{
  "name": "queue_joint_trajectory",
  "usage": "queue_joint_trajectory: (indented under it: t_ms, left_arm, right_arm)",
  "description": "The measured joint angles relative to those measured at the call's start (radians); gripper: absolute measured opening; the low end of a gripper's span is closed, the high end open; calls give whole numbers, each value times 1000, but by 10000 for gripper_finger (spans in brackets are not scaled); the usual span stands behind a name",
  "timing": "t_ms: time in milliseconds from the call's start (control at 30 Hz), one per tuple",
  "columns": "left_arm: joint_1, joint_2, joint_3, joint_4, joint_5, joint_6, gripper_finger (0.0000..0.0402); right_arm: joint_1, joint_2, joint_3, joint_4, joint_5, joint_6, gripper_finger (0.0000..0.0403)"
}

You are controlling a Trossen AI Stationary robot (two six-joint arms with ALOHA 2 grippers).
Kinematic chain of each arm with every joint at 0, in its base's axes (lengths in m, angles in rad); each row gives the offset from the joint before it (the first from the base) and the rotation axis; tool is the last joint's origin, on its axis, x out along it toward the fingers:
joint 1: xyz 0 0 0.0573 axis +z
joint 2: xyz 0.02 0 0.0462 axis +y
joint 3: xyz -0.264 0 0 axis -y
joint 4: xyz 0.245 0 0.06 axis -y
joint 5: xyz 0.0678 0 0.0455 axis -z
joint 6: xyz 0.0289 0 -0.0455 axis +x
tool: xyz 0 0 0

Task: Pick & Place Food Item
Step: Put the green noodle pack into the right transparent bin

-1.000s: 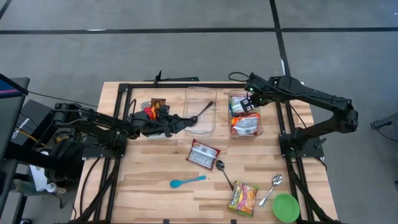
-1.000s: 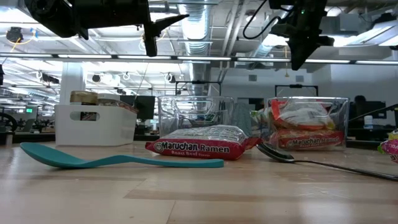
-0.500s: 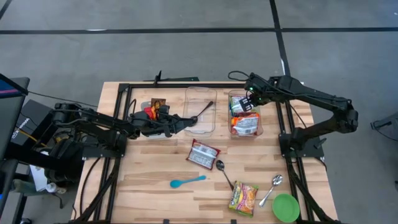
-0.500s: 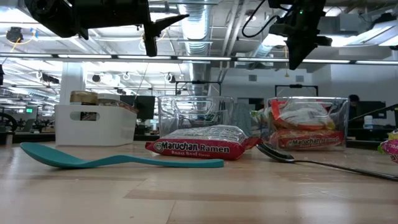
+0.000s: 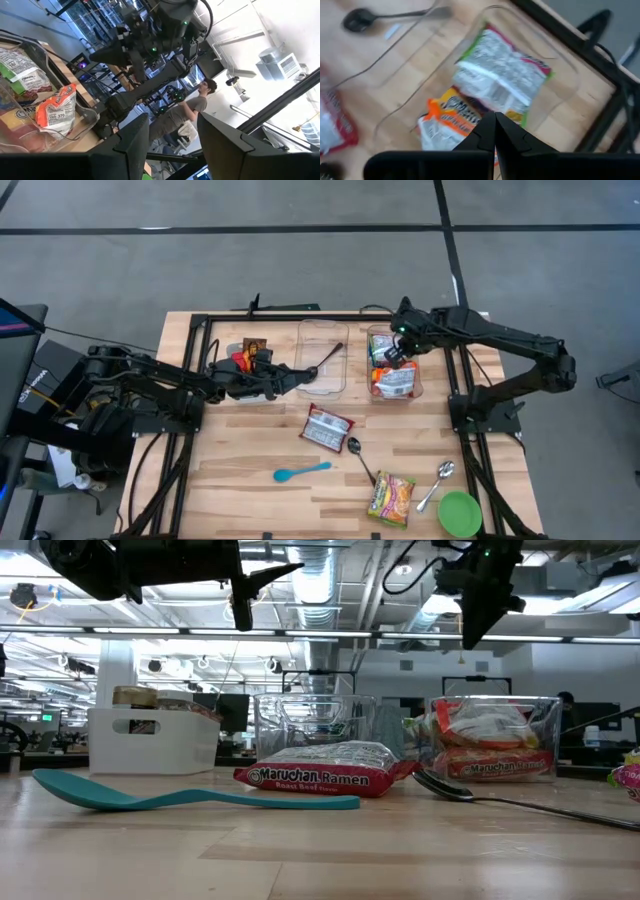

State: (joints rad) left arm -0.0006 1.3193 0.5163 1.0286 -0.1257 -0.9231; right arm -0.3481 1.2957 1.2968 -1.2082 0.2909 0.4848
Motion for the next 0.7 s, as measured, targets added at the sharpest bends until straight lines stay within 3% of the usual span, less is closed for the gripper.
queue_joint_trajectory:
  t_ms: [400,700]
  left_arm:
    - [0,0,0,0,3,-28,163]
    - [0,0,0,13,98,-28,163]
  right_arm:
    - [171,0,0,10,-157,16,0]
    - [391,-40,0,22,-246,107,0]
